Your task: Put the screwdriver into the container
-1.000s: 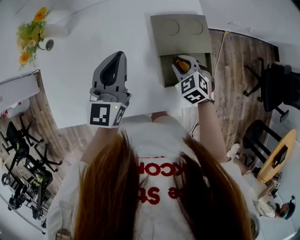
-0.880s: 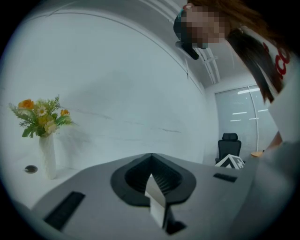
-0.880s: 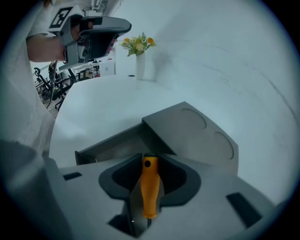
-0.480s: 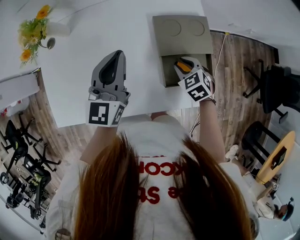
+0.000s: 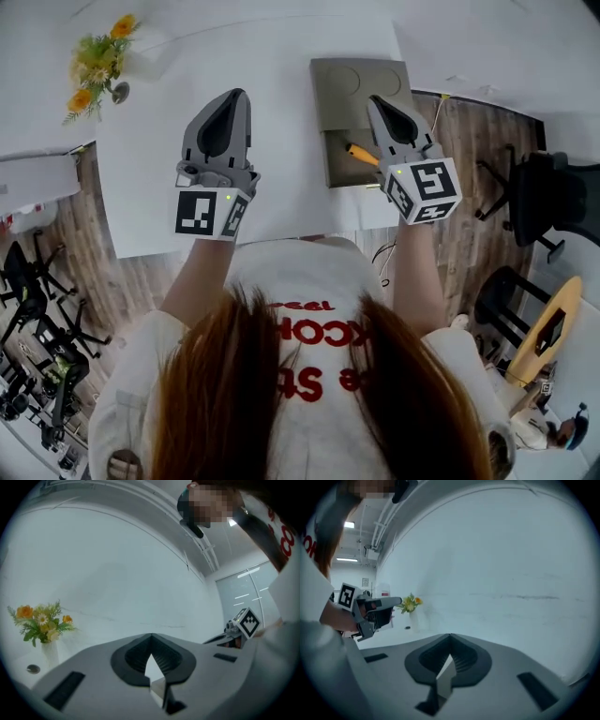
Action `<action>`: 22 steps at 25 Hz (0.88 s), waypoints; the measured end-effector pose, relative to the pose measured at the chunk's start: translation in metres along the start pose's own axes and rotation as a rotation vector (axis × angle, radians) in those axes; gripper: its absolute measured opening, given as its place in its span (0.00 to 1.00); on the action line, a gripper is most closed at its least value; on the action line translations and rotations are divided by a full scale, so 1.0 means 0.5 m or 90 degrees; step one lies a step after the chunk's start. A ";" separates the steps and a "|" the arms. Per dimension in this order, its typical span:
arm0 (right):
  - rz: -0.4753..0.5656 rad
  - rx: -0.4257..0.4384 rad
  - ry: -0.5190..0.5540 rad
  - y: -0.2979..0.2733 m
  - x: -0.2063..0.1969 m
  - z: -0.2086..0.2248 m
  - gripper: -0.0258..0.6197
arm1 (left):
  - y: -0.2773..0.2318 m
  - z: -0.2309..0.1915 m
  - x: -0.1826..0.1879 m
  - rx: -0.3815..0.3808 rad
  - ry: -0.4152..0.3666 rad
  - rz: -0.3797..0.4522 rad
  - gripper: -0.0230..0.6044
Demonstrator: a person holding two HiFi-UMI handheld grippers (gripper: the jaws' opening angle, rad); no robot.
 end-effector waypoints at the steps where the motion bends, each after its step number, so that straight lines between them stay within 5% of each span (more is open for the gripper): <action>1: 0.026 -0.008 -0.001 0.005 0.015 0.000 0.05 | -0.001 -0.003 0.004 0.004 -0.002 0.003 0.04; 7: 0.136 -0.046 -0.032 0.036 0.073 -0.002 0.05 | 0.007 -0.015 0.027 0.015 -0.018 0.015 0.04; 22: 0.188 0.016 0.005 -0.039 0.153 -0.079 0.05 | 0.067 -0.075 0.054 0.104 -0.061 0.018 0.04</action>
Point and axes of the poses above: the fingertips, and each gripper's own axes: y backward along the fingers, z to its right, x out of its top, the point moved 8 cm from there along y, backward along the fingers, and after that the axes turned 1 degree about z, right-handed, at the moved point
